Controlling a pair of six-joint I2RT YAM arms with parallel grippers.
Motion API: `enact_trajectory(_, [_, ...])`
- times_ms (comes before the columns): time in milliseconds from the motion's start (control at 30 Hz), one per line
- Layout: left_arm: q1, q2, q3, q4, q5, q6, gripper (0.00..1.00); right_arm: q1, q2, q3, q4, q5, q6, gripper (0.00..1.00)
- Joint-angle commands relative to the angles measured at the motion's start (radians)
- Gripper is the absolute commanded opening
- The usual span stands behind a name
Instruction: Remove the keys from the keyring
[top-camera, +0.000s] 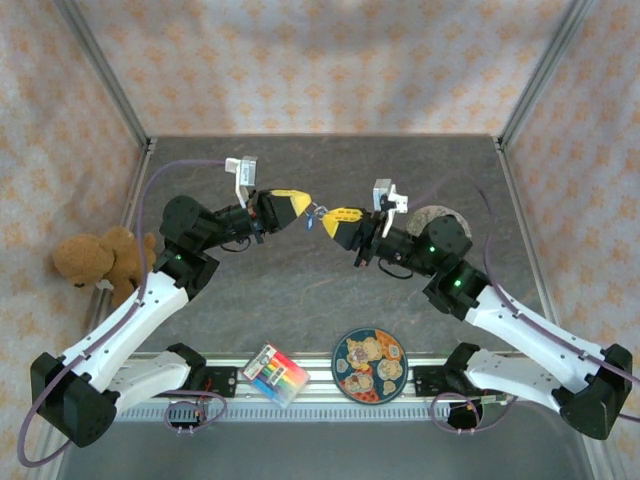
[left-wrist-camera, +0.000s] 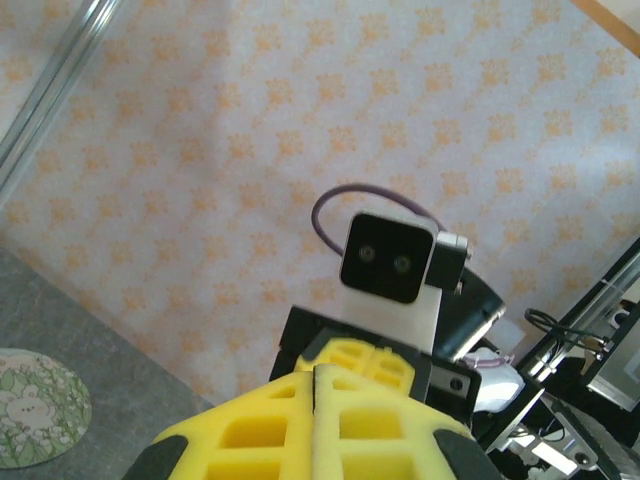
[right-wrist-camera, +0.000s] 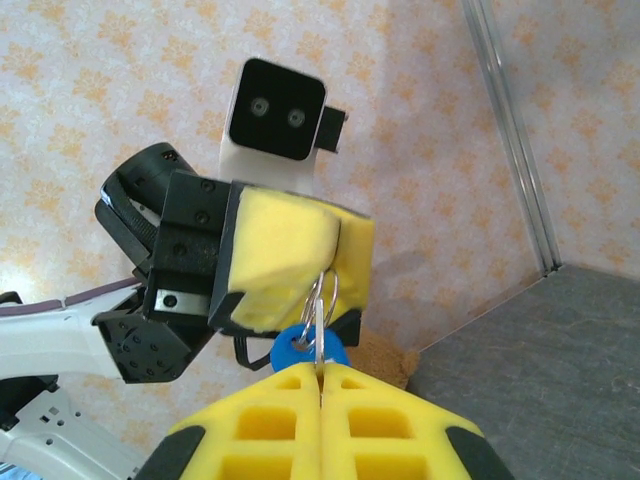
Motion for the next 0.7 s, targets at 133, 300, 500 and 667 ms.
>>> enact_trajectory(133, [-0.006, -0.041, -0.016, 0.108, -0.051, -0.020, 0.00, 0.038, -0.028, -0.029, 0.108, 0.118, -0.010, 0.00])
enact_trajectory(300, [-0.005, -0.085, -0.020, 0.030, -0.057, 0.039, 0.00, 0.034, -0.047, 0.016, -0.010, 0.131, -0.032, 0.00])
enact_trajectory(500, [0.006, -0.133, 0.035, -0.283, -0.092, 0.226, 0.32, -0.051, -0.011, 0.161, -0.319, 0.033, -0.073, 0.00])
enact_trajectory(667, [0.047, -0.139, 0.084, -0.501, -0.140, 0.358, 0.50, -0.124, 0.062, 0.326, -0.637, -0.044, -0.210, 0.00])
